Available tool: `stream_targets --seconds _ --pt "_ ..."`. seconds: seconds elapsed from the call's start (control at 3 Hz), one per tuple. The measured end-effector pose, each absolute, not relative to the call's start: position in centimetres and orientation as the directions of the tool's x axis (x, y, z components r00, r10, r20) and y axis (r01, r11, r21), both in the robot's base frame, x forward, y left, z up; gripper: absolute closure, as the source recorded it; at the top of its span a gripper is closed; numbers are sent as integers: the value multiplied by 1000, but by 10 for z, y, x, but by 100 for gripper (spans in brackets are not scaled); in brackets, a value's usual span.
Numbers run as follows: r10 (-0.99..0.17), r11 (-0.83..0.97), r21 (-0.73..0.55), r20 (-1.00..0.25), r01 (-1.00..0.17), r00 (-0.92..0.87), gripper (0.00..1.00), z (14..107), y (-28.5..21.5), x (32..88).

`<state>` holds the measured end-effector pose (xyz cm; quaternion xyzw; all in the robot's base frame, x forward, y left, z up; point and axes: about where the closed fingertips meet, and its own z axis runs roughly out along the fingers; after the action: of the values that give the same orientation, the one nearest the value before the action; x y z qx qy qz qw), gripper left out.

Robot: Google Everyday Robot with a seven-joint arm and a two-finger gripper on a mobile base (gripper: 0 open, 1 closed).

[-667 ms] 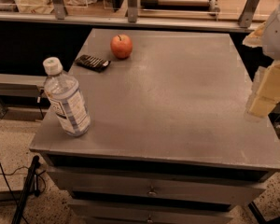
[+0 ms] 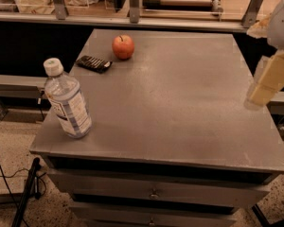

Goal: Move apple near blue plastic bottle

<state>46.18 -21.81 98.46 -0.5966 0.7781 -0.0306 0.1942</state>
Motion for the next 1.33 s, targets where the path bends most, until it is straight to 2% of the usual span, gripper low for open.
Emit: stream_targets --seconds 0.33,0.67,1.0,1.33 --pt "-900 317 -334 -402 -888 -170 0 1000 -209 531" --pt "-817 384 -381 -565 -841 -117 0 1025 -186 608" --pt "-713 499 -390 -692 -774 -111 0 1045 -162 662" --pt "-691 571 -423 -710 -704 -135 0 1055 -150 689"
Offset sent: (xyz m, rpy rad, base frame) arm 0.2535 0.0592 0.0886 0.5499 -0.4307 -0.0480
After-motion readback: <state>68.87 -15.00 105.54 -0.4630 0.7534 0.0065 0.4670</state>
